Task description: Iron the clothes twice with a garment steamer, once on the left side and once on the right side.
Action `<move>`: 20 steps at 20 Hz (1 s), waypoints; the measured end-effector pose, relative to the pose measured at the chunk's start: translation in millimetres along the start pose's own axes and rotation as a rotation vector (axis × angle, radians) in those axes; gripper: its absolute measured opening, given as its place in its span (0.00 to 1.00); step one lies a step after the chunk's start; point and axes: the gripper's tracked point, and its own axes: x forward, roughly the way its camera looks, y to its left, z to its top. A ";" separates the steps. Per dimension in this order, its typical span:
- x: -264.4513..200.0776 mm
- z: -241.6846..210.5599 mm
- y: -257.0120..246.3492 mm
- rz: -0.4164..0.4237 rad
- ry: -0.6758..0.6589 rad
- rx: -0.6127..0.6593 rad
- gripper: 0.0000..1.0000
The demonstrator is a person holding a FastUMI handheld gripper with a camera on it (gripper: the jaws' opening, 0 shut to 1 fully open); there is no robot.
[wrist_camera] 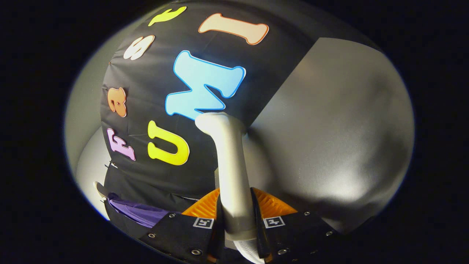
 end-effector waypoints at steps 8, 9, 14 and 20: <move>-68.9 -82.5 53.0 -0.039 -0.140 -0.116 0.34; -77.5 -93.4 61.7 -0.042 -0.165 -0.132 0.34; -103.1 -147.0 107.0 -0.039 -0.285 -0.221 0.34; -119.6 -210.5 172.5 -0.001 -0.358 -0.307 0.34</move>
